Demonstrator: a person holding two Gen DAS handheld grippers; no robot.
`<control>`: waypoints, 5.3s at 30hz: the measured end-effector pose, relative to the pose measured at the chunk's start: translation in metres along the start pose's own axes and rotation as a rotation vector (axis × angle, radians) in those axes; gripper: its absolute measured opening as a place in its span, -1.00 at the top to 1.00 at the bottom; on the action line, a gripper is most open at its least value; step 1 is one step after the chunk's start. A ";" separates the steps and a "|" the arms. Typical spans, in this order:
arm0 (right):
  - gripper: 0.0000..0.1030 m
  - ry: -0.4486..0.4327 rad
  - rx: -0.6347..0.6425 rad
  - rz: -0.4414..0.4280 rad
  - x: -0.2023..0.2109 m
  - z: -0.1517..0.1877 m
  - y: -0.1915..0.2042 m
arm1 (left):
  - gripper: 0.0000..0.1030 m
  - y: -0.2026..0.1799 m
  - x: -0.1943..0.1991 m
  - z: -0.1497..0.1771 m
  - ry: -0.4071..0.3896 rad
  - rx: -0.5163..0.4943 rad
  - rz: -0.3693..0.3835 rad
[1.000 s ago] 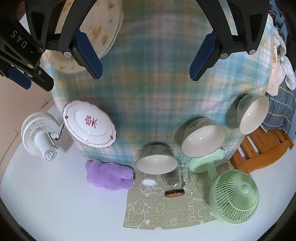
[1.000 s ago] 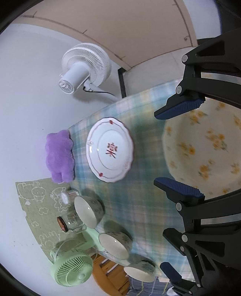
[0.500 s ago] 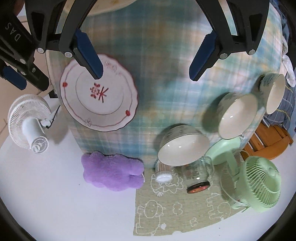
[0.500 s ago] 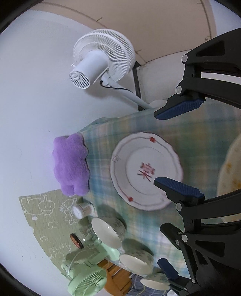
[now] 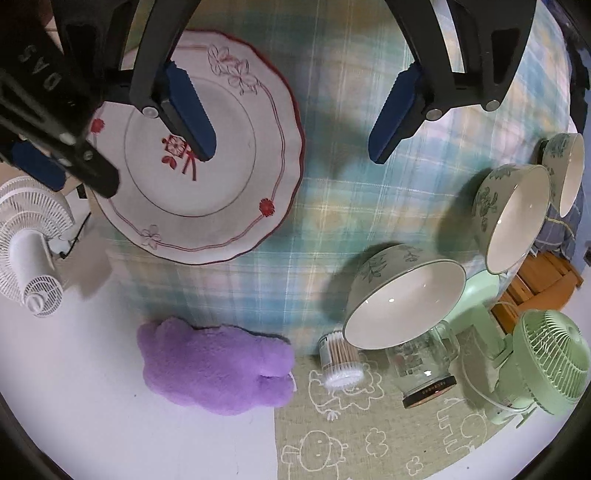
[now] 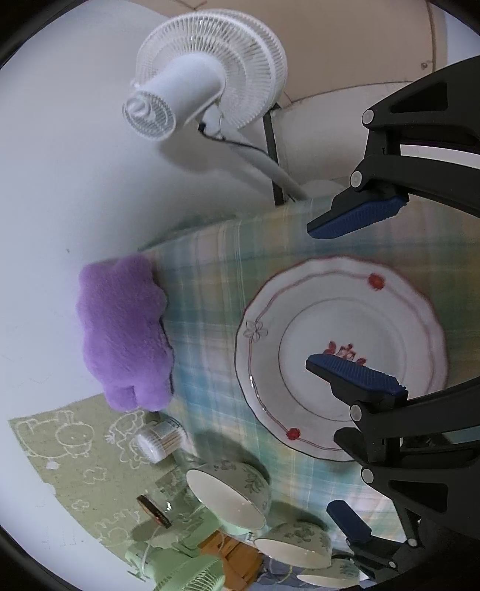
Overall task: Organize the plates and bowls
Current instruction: 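Move both grippers toward the white plate with red pattern, then grasp the rim of the red-pattern white plate with both grippers, then lift the red-pattern plate with both grippers and carry it over the yellow-flower plates, then lower the red-pattern plate onto the yellow-flower plates and open both grippers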
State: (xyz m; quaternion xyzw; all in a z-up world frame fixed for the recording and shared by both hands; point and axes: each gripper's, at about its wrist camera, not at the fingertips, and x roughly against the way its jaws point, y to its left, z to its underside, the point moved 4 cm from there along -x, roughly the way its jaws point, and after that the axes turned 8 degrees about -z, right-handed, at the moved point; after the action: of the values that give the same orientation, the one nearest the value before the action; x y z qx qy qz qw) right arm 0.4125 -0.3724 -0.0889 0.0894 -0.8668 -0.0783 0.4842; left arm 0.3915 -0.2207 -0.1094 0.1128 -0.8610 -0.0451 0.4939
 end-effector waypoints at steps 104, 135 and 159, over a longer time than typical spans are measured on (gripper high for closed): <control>-0.12 0.059 -0.189 0.268 0.152 0.217 0.044 | -0.13 0.036 0.114 0.189 0.020 -0.274 0.241; -0.10 0.131 -0.243 0.228 0.132 0.228 0.020 | -0.12 0.016 0.104 0.195 0.021 -0.350 0.130; 0.55 0.136 -0.188 0.241 0.128 0.225 0.027 | -0.12 0.030 0.097 0.188 0.036 -0.306 0.105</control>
State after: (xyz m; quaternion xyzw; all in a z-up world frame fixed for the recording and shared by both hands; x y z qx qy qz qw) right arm 0.1526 -0.3648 -0.0939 -0.0561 -0.8253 -0.0942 0.5539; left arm 0.1779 -0.2214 -0.1175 -0.0084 -0.8399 -0.1478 0.5221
